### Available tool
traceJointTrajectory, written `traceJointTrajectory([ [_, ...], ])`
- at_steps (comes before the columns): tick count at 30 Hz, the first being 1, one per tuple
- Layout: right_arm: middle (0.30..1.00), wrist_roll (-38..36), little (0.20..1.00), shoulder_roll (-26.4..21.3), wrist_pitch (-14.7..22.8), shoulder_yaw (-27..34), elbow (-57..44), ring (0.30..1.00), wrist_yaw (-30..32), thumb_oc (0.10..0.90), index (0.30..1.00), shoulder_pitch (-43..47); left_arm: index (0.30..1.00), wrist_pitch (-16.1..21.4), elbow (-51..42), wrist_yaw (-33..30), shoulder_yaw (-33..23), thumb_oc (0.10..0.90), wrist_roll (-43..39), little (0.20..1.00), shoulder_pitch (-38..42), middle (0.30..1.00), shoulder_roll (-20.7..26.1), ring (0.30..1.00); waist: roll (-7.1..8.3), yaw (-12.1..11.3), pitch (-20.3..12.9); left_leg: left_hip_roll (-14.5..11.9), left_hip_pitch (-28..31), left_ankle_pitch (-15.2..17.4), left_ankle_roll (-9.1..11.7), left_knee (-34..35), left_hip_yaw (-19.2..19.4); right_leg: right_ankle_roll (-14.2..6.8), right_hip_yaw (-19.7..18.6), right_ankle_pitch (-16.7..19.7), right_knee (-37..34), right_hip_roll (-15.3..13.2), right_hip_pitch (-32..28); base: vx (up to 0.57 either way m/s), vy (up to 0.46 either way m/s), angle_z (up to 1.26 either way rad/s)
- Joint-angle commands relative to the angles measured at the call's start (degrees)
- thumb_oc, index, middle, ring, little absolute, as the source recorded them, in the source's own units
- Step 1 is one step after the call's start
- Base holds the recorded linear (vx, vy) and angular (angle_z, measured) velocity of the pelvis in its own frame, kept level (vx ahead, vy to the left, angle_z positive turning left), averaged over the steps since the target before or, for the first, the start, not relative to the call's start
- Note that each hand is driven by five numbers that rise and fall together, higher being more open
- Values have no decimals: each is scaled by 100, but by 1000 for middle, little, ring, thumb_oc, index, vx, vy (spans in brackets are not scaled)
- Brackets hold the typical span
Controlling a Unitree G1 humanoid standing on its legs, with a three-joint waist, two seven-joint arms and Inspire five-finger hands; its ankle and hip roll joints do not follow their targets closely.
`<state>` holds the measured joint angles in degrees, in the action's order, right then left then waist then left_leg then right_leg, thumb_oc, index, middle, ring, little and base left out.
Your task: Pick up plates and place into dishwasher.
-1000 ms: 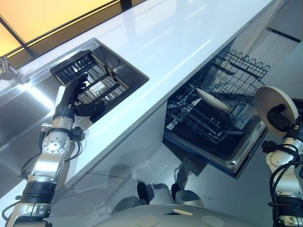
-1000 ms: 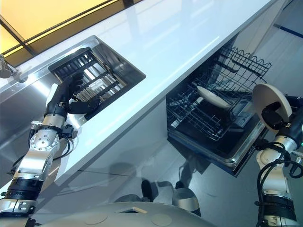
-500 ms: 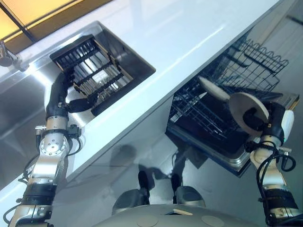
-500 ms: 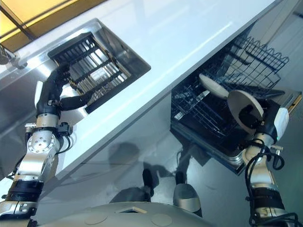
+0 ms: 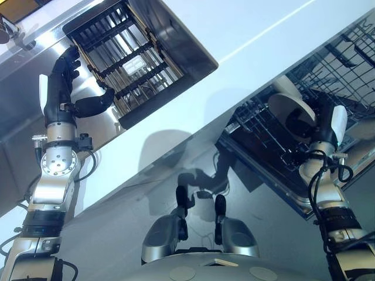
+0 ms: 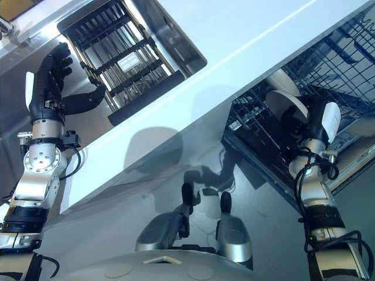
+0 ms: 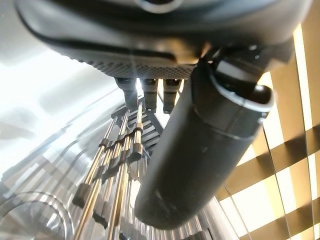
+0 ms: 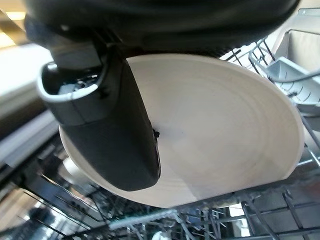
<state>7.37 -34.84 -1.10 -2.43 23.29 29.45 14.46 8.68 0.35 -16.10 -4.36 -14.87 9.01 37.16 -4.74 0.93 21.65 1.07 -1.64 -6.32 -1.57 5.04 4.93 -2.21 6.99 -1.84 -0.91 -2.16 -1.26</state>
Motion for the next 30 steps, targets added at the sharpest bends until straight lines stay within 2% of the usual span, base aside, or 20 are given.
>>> traceJointTrajectory([
  [1,300,46,200,-269,-105,-482,-139,300,-78,100,300,436,900,284,95,-276,42,800,72,900,145,900,134,900,99,-103,-11,318,-306,785,39,-738,-67,-34,121,-369,1034,238,712,0,0,0],
  [7,300,-260,200,-223,-689,-816,407,300,-193,100,300,813,900,191,68,-266,130,800,4,900,344,900,229,900,63,-177,61,328,-341,747,59,-732,-119,7,179,-386,1070,226,728,5,0,7],
  [8,615,-273,568,-207,-800,-817,405,615,-235,468,615,815,900,136,6,-260,126,800,-1,900,333,900,230,900,63,-184,59,329,-327,748,59,-730,-126,10,189,-390,1078,224,719,23,7,8],
  [10,900,-461,900,-184,-833,-803,347,900,-229,800,900,776,900,150,4,-247,109,800,-11,900,302,900,217,900,65,-186,60,333,-306,746,54,-729,-134,18,202,-390,1089,219,705,24,12,4],
  [14,900,-622,900,-81,-720,-685,101,900,-137,800,900,573,900,129,-31,-235,68,800,8,900,204,900,170,900,83,-158,37,328,-241,760,43,-727,-132,16,194,-398,1111,223,667,37,20,3],
  [21,900,-370,900,219,-386,-17,-1579,900,174,800,900,-319,900,222,-197,-314,-107,800,213,900,-265,900,-122,900,127,29,-74,326,-31,795,-6,-671,-84,-33,62,-392,1085,254,542,35,48,-1],
  [30,900,-529,900,316,27,686,-2602,900,-167,800,900,-977,900,181,-281,-218,-475,800,275,900,-711,900,-266,900,193,209,-307,343,201,859,-29,-605,33,-125,-8,-359,993,231,385,23,44,-7],
])
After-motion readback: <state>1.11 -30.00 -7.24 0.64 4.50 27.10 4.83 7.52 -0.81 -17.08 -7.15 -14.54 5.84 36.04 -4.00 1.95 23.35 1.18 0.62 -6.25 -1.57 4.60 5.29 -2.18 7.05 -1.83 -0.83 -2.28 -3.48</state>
